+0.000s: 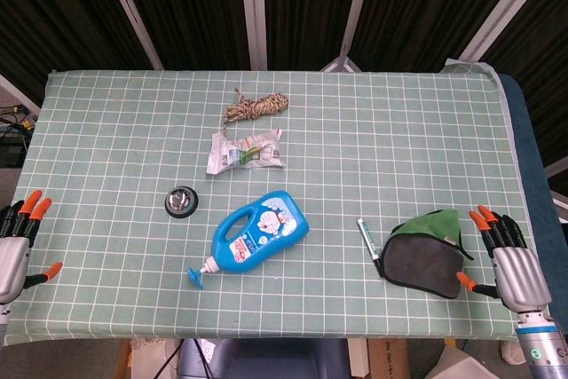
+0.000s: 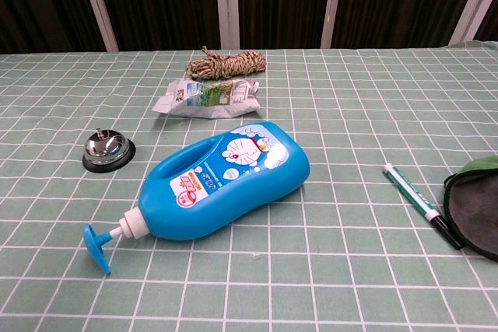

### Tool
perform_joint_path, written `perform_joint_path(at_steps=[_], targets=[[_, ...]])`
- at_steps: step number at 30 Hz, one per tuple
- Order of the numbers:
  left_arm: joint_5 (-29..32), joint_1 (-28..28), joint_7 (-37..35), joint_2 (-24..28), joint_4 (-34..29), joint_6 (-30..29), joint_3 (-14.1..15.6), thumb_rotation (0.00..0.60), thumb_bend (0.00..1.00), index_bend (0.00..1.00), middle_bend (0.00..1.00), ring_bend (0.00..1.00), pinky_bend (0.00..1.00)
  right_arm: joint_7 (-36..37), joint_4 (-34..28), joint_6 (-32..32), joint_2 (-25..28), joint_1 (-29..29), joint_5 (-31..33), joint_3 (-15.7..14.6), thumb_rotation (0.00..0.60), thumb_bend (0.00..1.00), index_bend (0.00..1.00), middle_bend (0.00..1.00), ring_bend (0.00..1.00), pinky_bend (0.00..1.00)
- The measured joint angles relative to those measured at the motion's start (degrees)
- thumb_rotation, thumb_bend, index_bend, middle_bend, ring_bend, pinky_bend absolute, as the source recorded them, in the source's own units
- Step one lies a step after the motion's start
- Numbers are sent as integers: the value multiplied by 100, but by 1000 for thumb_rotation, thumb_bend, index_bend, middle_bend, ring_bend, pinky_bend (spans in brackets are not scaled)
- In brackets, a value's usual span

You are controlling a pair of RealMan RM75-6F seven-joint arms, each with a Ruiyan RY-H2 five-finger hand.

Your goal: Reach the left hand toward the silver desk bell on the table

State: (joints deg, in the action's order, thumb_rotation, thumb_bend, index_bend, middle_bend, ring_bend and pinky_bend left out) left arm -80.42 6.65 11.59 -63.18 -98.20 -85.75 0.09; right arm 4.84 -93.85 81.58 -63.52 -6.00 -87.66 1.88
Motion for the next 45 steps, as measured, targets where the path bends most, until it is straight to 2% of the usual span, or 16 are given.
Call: perform_joint_path(at_steps=[14,25,28,32,36,39,45], targets=[[26,42,21,21,16,239,-24,600,165,0,0,0,0,-19,-18,-14,-5,-3,-10,-16,600,220,0,0,0,0],[87,609,440,-5,104,1072,-190,600,193,0,0,0,0,24,-14,-29,0,-16,-17,-17,600,220,0,0,0,0],[228,854,621,-15,98,1512,-250,600,260,0,0,0,0,43,-15,-15,6,-13,-33,-18,600,220,0,0,0,0],[595,1294,951,-90,74,2237,-365,600,402,0,0,0,0,39,-13,-21,2,-17,-37,-22,600,220,0,0,0,0],[936,1716,1377,-286,79,2729,-477,600,488,0,0,0,0,61,-17,-30,8,-18,-11,-15,600,220,0,0,0,0],[1148,1961,1687,-460,86,2962,-535,600,527,0,0,0,0,81,-16,-37,13,-21,-8,-13,600,220,0,0,0,0],[1552,2325,2163,-796,101,3247,-584,600,535,0,0,0,0,117,-15,-36,22,-24,-20,-16,600,220,0,0,0,0]])
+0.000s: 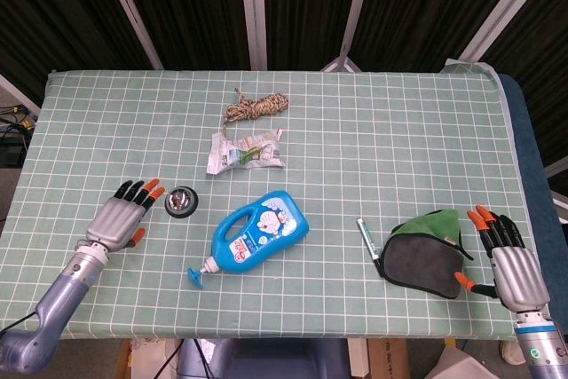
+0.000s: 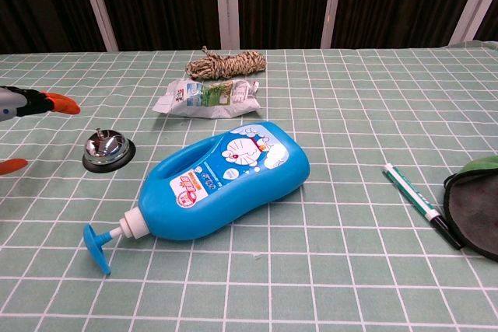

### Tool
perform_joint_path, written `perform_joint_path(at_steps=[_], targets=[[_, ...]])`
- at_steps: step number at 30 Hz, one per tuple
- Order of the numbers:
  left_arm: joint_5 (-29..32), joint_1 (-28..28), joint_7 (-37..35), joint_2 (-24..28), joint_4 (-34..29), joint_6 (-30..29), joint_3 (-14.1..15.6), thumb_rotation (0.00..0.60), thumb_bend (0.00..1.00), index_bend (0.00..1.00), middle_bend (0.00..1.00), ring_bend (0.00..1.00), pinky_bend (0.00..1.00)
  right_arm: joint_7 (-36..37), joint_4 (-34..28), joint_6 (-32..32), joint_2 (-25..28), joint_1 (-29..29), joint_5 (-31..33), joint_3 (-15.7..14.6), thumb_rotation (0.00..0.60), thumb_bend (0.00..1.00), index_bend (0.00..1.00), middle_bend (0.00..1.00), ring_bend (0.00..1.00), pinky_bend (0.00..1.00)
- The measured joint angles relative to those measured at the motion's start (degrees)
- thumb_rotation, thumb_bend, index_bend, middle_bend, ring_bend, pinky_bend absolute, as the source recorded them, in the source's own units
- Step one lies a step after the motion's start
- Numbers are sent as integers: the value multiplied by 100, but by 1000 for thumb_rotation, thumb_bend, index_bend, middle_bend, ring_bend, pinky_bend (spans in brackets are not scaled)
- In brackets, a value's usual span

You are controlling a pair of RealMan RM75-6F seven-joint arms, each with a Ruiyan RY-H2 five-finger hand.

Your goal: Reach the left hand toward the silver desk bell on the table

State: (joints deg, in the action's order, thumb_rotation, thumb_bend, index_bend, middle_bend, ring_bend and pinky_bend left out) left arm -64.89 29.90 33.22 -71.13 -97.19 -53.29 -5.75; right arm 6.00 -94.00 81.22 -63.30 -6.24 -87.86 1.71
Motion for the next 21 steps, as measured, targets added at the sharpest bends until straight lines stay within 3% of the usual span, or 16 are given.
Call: perform_joint_path(at_steps=[10,21], targets=[[480,267,402,-344,120,30,24,600,536,0,0,0,0,62,-9,3,14,-1,-9,-3,600,220,0,0,0,0],[800,501,577,-617,553,323,253,600,547,0,0,0,0,101,-32,-4,24,6,11,-7,600,220,0,0,0,0]])
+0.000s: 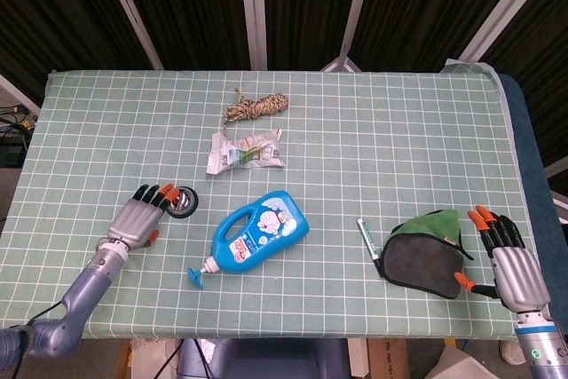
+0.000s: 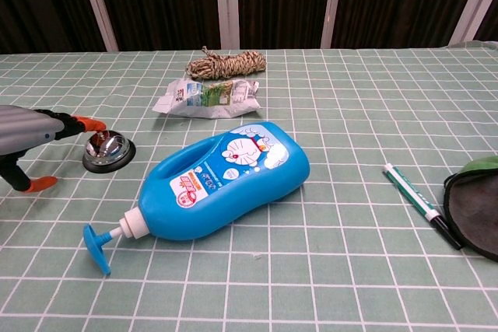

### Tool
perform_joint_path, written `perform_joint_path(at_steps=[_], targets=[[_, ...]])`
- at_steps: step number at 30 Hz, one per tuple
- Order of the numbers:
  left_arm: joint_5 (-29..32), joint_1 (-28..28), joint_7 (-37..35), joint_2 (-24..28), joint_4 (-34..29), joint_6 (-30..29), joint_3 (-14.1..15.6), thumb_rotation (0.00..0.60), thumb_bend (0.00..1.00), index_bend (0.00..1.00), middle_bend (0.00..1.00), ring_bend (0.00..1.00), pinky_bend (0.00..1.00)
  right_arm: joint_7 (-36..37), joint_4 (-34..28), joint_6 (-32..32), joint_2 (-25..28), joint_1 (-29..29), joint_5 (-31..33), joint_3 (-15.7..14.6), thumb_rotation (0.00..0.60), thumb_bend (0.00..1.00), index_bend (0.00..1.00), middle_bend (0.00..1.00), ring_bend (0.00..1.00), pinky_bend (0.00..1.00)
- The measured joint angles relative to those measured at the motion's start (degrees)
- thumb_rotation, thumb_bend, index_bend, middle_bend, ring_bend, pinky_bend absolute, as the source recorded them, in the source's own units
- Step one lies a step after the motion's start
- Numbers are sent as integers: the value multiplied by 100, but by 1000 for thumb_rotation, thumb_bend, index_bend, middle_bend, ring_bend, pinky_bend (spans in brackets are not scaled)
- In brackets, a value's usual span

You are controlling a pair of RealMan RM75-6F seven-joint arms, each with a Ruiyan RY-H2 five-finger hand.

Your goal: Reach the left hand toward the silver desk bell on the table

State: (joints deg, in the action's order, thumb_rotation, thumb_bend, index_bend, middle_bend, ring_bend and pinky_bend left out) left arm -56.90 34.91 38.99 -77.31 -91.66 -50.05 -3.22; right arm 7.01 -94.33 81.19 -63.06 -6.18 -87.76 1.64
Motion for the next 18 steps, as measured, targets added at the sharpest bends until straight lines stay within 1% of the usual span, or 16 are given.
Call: perform_joint_path(at_steps=[2,4,10,13,18], targets=[[25,30,55,-15,51,6,61,600,547,0,0,0,0,21,-7,-10,5,-3,0,-2,600,220,0,0,0,0],[35,35,28,-18,53,-36,57,600,548,0,0,0,0,21,-7,-12,6,-6,-6,-3,600,220,0,0,0,0],[-117,33,-203,34,-46,-368,-101,600,535,0,0,0,0,35,0,6,4,-3,-18,-2,600,220,0,0,0,0],[-274,11,-417,92,-171,-645,-263,600,454,0,0,0,0,39,2,11,5,-3,-22,-1,600,220,0,0,0,0],[-656,-122,-854,297,-491,-1275,-518,600,248,0,0,0,0,37,15,18,7,1,-39,-12,600,220,0,0,0,0]])
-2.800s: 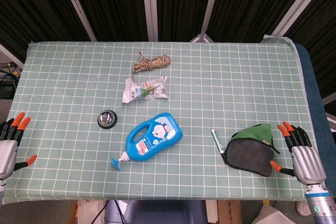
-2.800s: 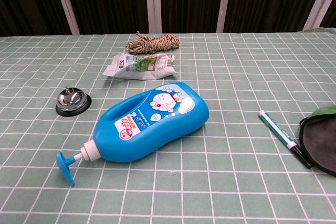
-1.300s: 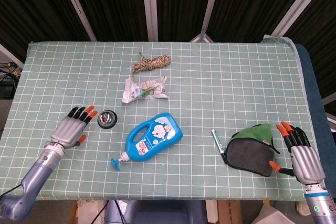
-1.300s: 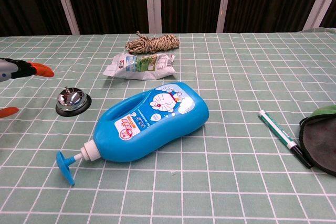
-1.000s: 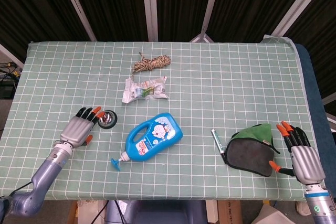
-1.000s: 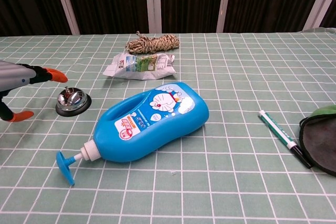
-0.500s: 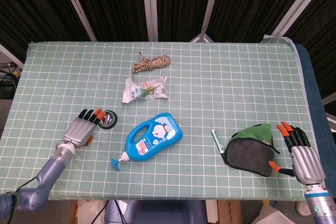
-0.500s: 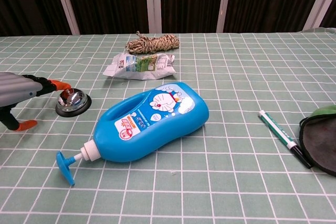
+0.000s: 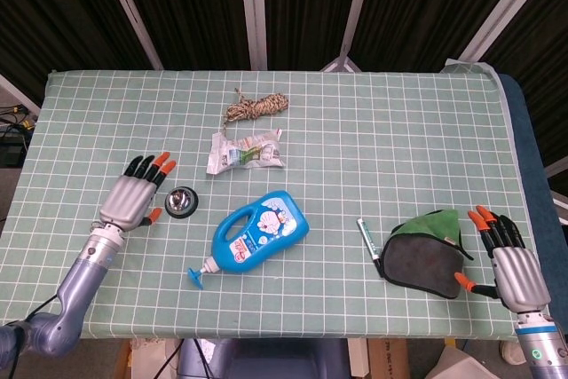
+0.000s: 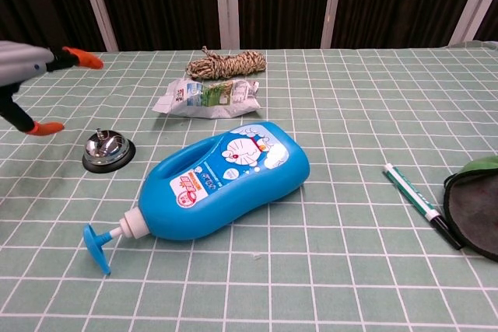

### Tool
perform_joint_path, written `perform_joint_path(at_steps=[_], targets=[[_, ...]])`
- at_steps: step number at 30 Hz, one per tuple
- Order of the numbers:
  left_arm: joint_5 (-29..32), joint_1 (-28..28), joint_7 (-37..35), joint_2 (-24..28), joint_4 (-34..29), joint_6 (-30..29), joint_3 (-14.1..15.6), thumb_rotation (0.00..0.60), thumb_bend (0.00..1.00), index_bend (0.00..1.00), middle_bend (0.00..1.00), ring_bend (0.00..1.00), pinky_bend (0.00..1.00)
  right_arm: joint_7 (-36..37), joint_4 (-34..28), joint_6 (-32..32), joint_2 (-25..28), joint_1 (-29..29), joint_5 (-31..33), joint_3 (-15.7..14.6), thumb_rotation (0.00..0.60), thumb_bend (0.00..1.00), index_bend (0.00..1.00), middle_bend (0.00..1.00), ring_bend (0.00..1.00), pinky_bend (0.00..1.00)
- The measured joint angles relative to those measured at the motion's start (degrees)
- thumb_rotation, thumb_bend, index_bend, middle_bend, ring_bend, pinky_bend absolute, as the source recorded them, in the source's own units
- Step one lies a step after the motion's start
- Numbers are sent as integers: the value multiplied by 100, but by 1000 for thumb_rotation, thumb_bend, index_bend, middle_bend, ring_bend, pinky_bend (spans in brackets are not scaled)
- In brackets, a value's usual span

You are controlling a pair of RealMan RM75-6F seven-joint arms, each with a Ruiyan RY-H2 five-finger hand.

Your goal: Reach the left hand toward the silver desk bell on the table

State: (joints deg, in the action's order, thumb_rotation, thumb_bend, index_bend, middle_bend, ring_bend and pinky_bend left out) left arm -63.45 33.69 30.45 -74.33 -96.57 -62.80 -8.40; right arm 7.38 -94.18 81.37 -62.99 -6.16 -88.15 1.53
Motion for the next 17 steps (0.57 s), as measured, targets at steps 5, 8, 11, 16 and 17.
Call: perform_joint_path(at_steps=[5,8,11,16,17], targets=[[-342,-456,-144,415,-539,-711,86,600,168,0,0,0,0,-26,19,11,-5,-3,-20,1,600,221,0,0,0,0],[-566,-903,-239,649,-802,-1173,357,600,166,0,0,0,0,-53,27,21,-16,-6,-36,0,600,220,0,0,0,0],[-846,-1412,-419,822,-916,-1701,693,600,163,0,0,0,0,-112,41,34,-35,-8,-48,3,600,220,0,0,0,0],[-1248,-2194,-914,1009,-789,-2470,1149,600,164,0,0,0,0,-205,58,36,-69,-13,-55,2,600,221,0,0,0,0],[-1318,-2329,-1071,1054,-728,-2588,1215,600,163,0,0,0,0,-217,63,37,-74,-14,-63,0,600,221,0,0,0,0]])
